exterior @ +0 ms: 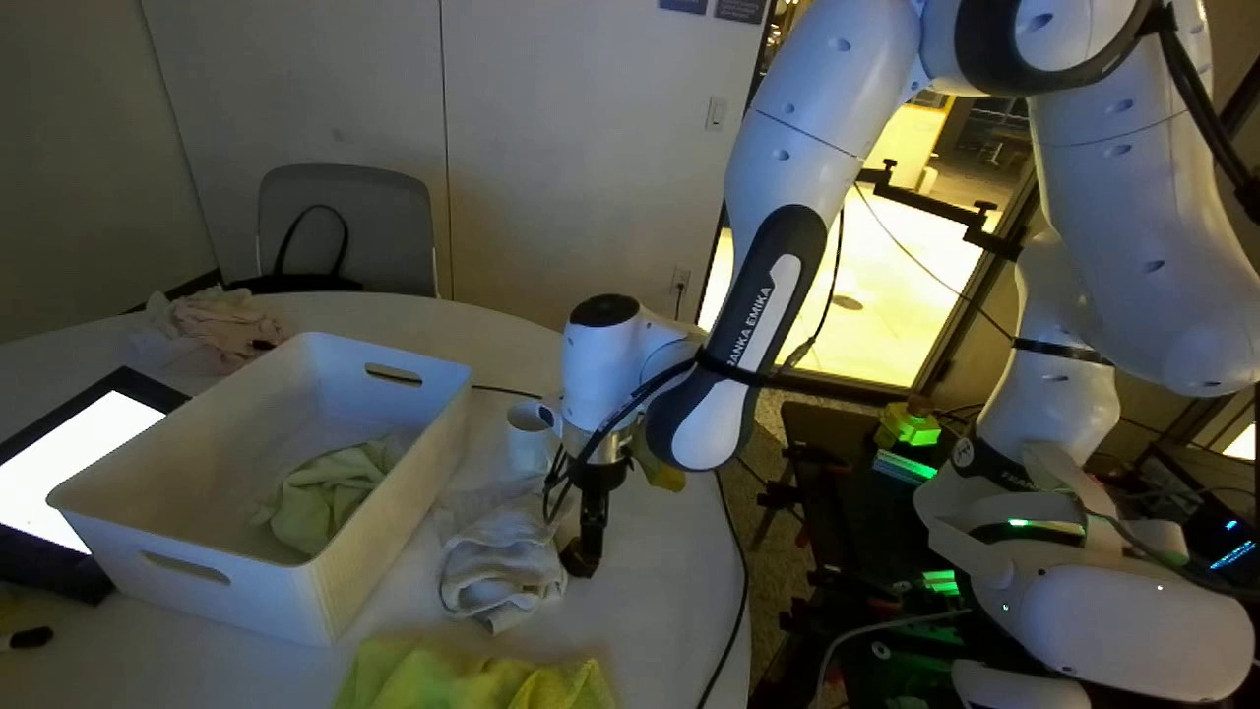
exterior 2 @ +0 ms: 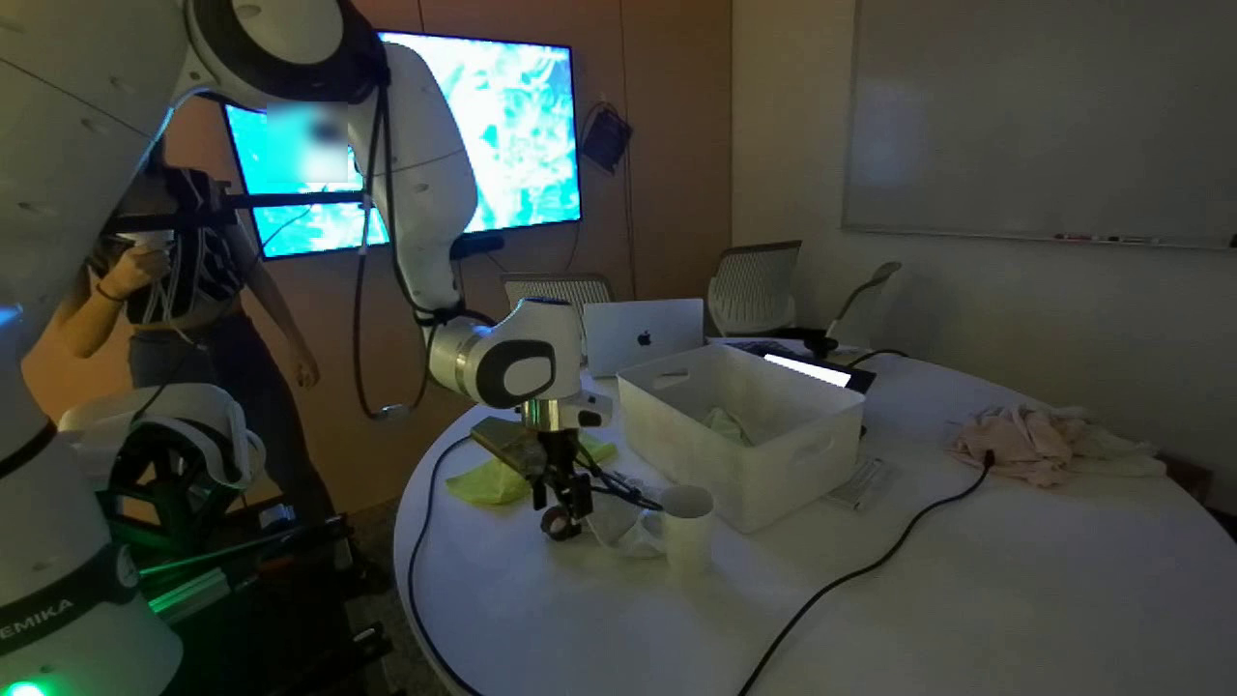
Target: Put all the towels in the basket and the other objects in the white mug
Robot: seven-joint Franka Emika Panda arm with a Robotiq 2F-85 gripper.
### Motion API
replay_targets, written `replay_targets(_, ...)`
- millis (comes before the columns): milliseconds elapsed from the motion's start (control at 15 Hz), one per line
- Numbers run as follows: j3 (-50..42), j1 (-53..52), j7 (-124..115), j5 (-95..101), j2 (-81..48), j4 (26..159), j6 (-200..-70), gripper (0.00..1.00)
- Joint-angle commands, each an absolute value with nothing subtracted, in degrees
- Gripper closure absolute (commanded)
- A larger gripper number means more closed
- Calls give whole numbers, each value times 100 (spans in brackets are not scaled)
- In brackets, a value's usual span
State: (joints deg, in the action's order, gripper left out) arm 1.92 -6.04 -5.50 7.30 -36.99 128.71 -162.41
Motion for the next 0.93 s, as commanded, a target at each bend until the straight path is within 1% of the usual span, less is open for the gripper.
replay_targets(0,130,-670,-409,641,-3937,12658,-16278,0)
replay_targets(867,58,-606,-437,586,-4289,12336,-16296,0)
